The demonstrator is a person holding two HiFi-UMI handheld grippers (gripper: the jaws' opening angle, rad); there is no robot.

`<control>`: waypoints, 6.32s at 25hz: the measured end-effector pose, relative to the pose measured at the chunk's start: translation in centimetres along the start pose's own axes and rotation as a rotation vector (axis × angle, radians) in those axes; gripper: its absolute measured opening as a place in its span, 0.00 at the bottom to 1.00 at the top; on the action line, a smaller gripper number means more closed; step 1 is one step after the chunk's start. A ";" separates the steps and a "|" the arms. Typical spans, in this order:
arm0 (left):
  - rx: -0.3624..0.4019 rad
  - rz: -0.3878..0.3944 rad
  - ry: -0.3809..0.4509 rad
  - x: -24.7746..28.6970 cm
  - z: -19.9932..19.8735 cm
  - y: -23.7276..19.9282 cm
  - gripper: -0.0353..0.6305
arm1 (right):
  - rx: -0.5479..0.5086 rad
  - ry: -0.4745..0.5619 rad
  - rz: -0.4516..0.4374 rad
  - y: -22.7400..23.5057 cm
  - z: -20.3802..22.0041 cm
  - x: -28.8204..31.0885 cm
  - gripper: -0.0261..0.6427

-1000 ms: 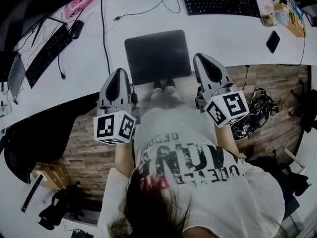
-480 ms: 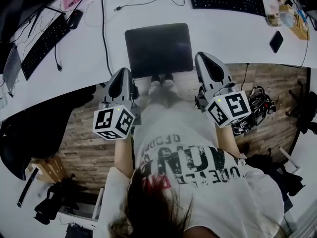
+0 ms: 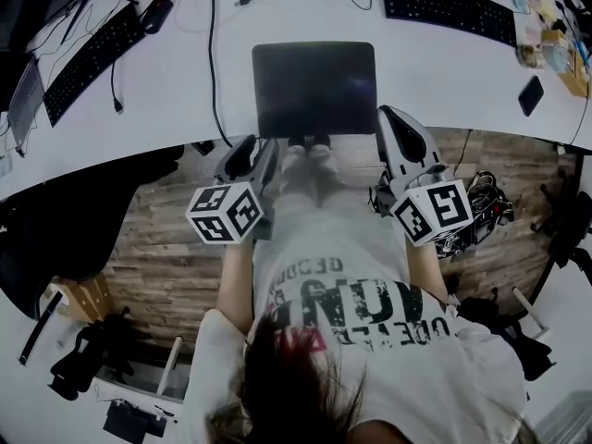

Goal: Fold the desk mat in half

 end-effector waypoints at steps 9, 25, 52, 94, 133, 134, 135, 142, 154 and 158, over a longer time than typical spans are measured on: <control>-0.049 -0.085 -0.153 2.7 4.7 -3.8 0.32 | 0.017 -0.014 0.015 -0.3 0.8 -0.2 0.04; -0.115 -0.091 -0.227 5.1 5.4 -5.6 0.24 | 0.036 0.015 0.060 0.6 0.4 -0.4 0.04; 0.344 -0.015 -0.102 3.8 1.3 -0.2 0.07 | 0.040 0.043 0.094 0.2 0.1 -1.1 0.04; 0.545 0.274 -0.096 6.8 0.7 10.5 0.07 | 0.070 0.124 0.191 3.4 -1.0 -5.3 0.04; 0.627 0.411 -0.235 12.0 5.1 17.5 0.07 | 0.131 0.171 0.320 8.4 -0.3 -10.3 0.04; 0.624 0.410 -0.243 12.3 5.3 17.7 0.07 | 0.133 0.172 0.323 8.6 -0.3 -10.4 0.04; 0.621 0.409 -0.250 12.6 5.5 17.8 0.07 | 0.135 0.172 0.326 8.8 -0.3 -10.5 0.04; 0.617 0.386 -0.307 14.0 6.7 18.2 0.07 | 0.151 0.166 0.347 9.6 0.1 -11.1 0.04; 0.559 0.293 -0.413 16.6 9.1 17.1 0.07 | 0.169 0.167 0.380 11.0 0.5 -12.5 0.04; 0.523 0.261 -0.443 17.4 9.7 16.4 0.07 | 0.178 0.167 0.386 11.6 0.6 -12.6 0.04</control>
Point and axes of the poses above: the fingertips, and each gripper's own axes: x forward along the fingers, y to its right, z out of its underside, the point moved 2 cm from there along -x, backward along the fingers, and after that the axes turned 1 degree about z, right-handed, at the moved point
